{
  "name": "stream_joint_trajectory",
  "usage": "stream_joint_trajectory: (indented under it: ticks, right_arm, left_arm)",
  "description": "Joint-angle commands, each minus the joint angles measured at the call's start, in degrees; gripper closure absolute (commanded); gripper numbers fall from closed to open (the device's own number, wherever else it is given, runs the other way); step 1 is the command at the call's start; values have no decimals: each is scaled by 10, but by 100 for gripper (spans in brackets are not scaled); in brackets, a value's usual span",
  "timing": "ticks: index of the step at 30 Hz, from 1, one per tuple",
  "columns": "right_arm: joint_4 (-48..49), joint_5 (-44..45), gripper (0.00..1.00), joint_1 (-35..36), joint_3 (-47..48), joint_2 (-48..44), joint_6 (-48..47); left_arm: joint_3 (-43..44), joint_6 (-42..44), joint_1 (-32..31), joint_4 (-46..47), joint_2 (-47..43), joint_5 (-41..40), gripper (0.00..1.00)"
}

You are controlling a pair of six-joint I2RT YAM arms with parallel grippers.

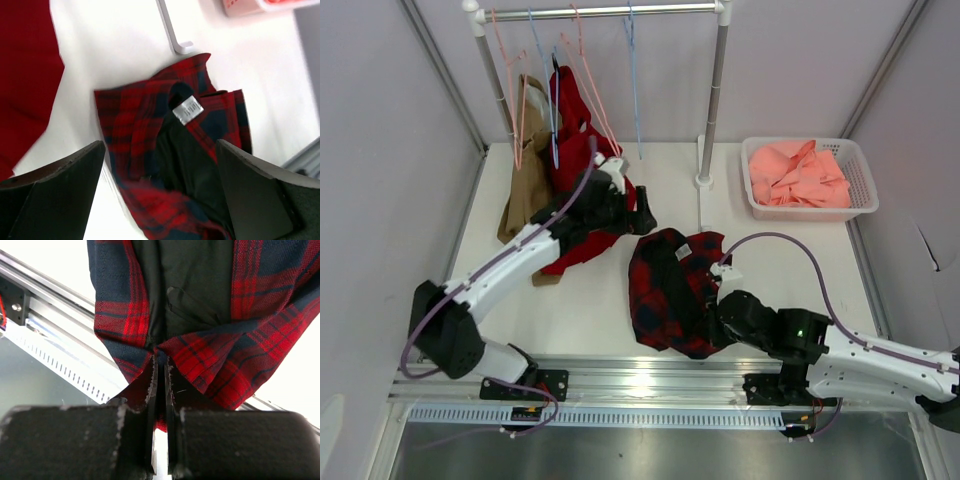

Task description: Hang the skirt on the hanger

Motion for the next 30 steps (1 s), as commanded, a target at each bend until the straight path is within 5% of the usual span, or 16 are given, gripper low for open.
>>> stream_joint_trajectory:
  ticks: [1,15,19,23,27,30]
  right_arm:
    - [6,16,100,4,4,-23,-4]
    - [-22,20,100,3,6,-68,-22]
    - [-29,27,100,3,9,-71,-21]
    - [-55,50,100,-10,34,-63,-17]
    - [-93,54,100,-62,92,-43,-36]
    - [-108,39,100,-149,157,-20,-76]
  left_arm:
    - [97,122,-31,-125,81,-39,3]
    - [231,214,-102,-221,258,-152,4]
    - [241,207,-103,-216,271,-182,13]
    - [258,219,-100,-223,281,-195,41]
    - [270,210,-83,-244,270,-200,97]
    - [255,189,-71,-240,231,-189,100]
